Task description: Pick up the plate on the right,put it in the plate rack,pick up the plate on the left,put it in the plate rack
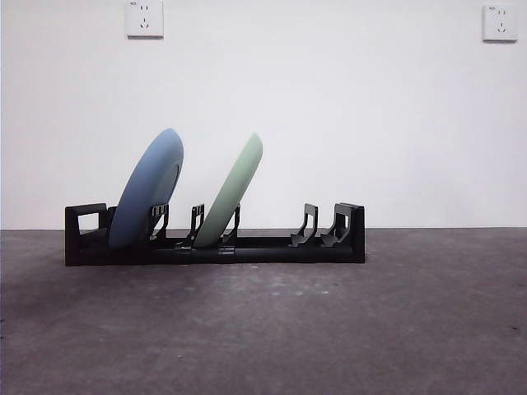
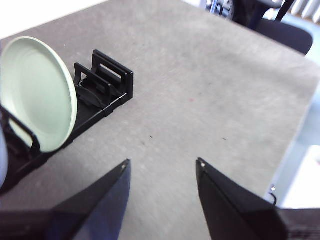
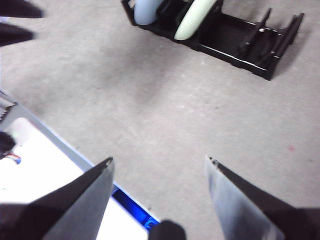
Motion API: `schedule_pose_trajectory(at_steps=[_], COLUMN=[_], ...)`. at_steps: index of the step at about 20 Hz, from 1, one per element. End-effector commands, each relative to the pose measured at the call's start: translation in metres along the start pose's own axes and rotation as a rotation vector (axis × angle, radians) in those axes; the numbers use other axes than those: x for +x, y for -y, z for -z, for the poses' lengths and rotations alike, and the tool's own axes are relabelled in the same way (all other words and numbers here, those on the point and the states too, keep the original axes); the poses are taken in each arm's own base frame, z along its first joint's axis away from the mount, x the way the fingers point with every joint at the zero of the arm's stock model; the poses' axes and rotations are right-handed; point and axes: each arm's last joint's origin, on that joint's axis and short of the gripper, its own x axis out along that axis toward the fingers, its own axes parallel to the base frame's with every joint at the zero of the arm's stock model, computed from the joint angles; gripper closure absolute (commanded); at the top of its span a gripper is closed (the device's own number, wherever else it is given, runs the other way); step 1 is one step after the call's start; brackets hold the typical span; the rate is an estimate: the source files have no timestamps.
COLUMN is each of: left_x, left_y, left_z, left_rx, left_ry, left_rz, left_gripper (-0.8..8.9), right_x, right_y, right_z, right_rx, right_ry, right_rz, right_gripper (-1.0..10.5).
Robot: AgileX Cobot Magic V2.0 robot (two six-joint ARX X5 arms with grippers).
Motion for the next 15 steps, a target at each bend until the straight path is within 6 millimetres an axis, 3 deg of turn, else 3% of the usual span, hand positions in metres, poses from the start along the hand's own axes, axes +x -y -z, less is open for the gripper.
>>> schedule_pose_trajectory(at_steps=[1, 6, 15], left_x=[-0.027, -0.057, -0.052], left_y=[0.011, 0.022, 0.021], left_z=[0.006, 0.021, 0.024], left_rx=[-0.012, -0.013, -0.033], left_ry=[0.023, 0.021, -0.035], left_rz=[0.002, -0.001, -0.005], left_gripper=[5.93, 5.93, 5.99], right_x=[0.002, 0.002, 0.002], right_y=[0.000, -0.001, 0.000], right_z=[0.003, 0.003, 0.003], right_rx=[-0.006, -0.006, -0.005], right_ry=[-0.026, -0.026, -0.026], right_rz=[-0.025, -0.032, -0.032], right_gripper=[6.4, 6.4, 6.4])
